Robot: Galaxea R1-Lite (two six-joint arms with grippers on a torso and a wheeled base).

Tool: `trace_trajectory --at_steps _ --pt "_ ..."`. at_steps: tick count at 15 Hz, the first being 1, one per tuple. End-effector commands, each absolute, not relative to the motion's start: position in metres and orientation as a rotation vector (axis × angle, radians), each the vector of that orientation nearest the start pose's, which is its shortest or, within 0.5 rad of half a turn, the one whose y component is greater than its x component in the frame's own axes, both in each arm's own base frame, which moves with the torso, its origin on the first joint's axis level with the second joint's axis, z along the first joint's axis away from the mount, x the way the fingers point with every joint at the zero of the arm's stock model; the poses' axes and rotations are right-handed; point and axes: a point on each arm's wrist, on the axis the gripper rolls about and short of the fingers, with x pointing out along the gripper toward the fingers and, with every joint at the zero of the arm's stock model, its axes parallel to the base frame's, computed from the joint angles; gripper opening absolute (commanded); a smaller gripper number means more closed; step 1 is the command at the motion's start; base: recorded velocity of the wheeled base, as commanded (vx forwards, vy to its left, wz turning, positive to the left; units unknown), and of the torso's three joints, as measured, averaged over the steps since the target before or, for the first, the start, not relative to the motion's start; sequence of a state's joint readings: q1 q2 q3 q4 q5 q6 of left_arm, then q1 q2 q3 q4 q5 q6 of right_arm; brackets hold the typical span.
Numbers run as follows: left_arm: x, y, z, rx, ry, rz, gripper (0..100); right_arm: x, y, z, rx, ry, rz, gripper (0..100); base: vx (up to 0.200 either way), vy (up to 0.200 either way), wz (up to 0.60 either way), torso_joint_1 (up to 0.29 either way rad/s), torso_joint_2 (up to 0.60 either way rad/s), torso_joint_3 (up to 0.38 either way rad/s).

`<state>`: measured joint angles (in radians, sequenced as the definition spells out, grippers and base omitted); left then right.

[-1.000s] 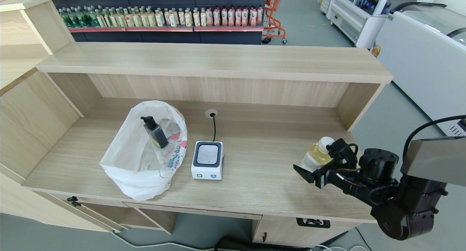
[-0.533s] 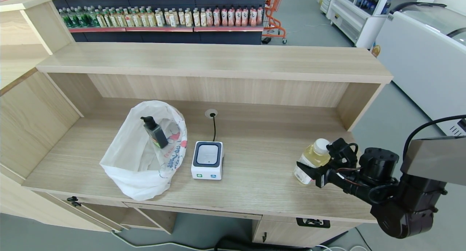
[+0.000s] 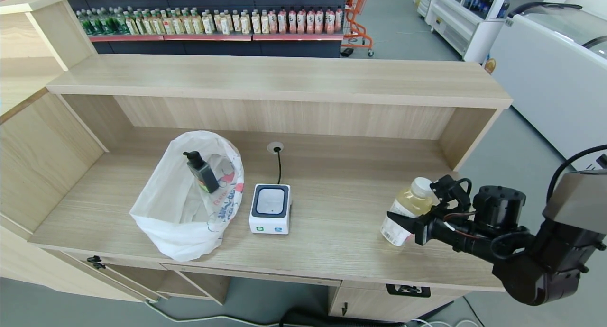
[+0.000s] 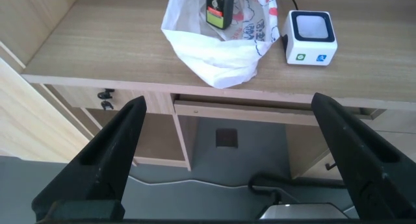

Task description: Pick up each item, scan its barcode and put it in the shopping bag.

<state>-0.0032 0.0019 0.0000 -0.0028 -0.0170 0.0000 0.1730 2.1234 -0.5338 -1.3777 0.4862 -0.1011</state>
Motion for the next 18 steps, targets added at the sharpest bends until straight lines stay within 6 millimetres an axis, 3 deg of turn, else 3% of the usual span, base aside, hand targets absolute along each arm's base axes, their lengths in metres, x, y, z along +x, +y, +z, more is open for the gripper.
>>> trace_trajectory --at_steps 1,4,7,11,18 --pt "-0.023 0.000 0.076 0.000 -0.002 -0.020 100 0.305 0.063 0.098 0.012 0.150 0.735 0 0.000 0.000 0.00 0.000 0.00 0.000" --pt "-0.023 0.000 0.076 0.000 -0.002 -0.020 100 0.283 0.070 0.113 0.118 0.199 0.882 0 0.000 0.000 0.00 0.000 0.00 0.000" --pt "-0.023 0.000 0.076 0.000 -0.002 -0.020 100 0.257 0.093 0.112 0.167 0.284 1.020 0 0.000 0.000 0.00 0.000 0.00 0.000" --pt "-0.023 0.000 0.076 0.000 -0.002 -0.020 100 0.242 0.128 0.114 0.231 0.346 1.148 0 0.000 0.000 0.00 0.000 0.00 0.000" --pt "-0.023 0.000 0.076 0.000 -0.002 -0.020 100 0.217 0.166 0.119 0.281 0.407 1.300 0 0.000 0.000 0.00 0.000 0.00 0.000"
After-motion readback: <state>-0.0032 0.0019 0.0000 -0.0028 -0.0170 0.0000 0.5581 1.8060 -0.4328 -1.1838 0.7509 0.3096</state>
